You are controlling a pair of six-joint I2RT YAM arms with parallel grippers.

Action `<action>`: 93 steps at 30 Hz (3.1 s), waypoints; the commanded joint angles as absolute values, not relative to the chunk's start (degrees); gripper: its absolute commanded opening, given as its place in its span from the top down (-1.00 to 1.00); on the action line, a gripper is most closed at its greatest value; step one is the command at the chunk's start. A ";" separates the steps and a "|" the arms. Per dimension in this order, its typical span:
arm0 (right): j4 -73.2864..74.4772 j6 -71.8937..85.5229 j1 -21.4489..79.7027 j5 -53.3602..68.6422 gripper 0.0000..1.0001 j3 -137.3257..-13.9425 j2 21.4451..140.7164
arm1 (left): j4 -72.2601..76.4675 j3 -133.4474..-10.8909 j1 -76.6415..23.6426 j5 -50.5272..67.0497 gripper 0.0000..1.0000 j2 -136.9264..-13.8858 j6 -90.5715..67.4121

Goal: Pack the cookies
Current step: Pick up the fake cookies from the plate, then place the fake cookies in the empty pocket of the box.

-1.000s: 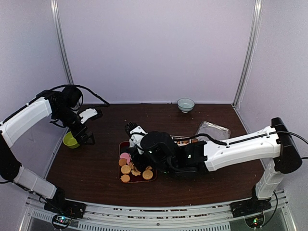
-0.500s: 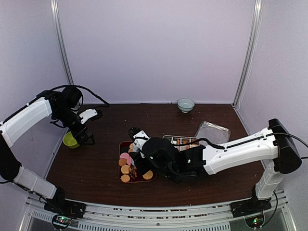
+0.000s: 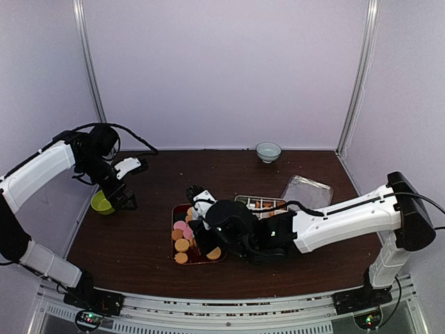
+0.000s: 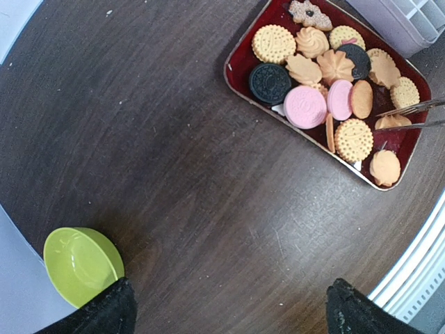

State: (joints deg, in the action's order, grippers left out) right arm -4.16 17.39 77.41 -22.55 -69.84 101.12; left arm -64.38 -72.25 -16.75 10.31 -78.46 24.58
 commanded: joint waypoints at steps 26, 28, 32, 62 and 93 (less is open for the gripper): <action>11.38 13.10 57.43 -35.09 1.00 -48.13 61.98 | -64.12 -72.97 -16.30 11.16 -0.96 -78.13 24.56; 11.53 13.16 56.79 -35.09 1.00 -46.60 60.71 | -64.06 -72.95 -16.35 11.18 -0.96 -78.21 24.69; 11.31 13.21 56.11 -34.76 1.00 -45.48 60.36 | -64.16 -72.95 -16.36 11.29 -0.96 -78.33 24.63; 7.12 10.70 55.97 -30.33 0.52 -48.41 63.66 | -63.81 -71.78 -16.34 11.69 -0.96 -77.82 24.68; 8.25 9.32 55.97 -30.15 0.33 -49.89 64.18 | -64.44 -73.18 -16.34 12.78 -0.95 -78.40 24.42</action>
